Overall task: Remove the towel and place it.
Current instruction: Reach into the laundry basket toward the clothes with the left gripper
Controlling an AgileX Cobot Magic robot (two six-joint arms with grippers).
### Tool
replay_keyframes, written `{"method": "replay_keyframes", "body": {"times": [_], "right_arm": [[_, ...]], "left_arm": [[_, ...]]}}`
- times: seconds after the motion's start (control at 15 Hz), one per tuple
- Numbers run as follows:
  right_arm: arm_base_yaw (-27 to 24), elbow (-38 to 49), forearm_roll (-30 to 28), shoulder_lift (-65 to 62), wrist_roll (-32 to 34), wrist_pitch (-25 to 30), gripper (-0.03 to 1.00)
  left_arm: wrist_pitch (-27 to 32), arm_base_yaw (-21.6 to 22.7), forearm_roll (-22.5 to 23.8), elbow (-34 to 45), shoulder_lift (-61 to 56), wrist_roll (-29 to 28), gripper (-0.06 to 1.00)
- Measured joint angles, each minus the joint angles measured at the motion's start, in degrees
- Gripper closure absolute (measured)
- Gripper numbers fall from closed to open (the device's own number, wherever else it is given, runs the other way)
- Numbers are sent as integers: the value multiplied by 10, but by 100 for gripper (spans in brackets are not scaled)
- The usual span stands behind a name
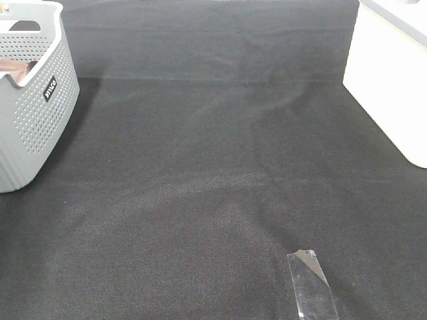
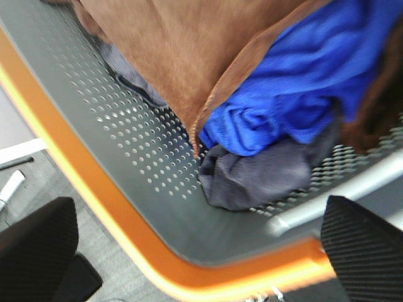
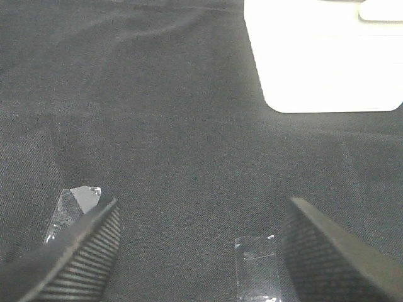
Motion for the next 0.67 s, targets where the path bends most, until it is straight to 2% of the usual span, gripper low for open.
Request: {"method": "replay_keyframes", "body": {"times": [0.2, 0.33, 0.53, 0.6, 0.67], "right_arm": [[0, 0, 0, 0, 0, 0, 26], [0, 0, 0, 0, 0, 0, 26], [0, 0, 0, 0, 0, 0, 26], [0, 0, 0, 0, 0, 0, 26], [0, 0, 0, 0, 0, 0, 26]], "left_arm": [[-30, 25, 6, 0, 78, 32, -5], [-41, 26, 23, -6, 116, 45, -5], [-37, 26, 23, -45, 156, 49, -5], [-36, 26, 18, -54, 162, 52, -4], [-30, 26, 3, -68, 169, 61, 4]]}}
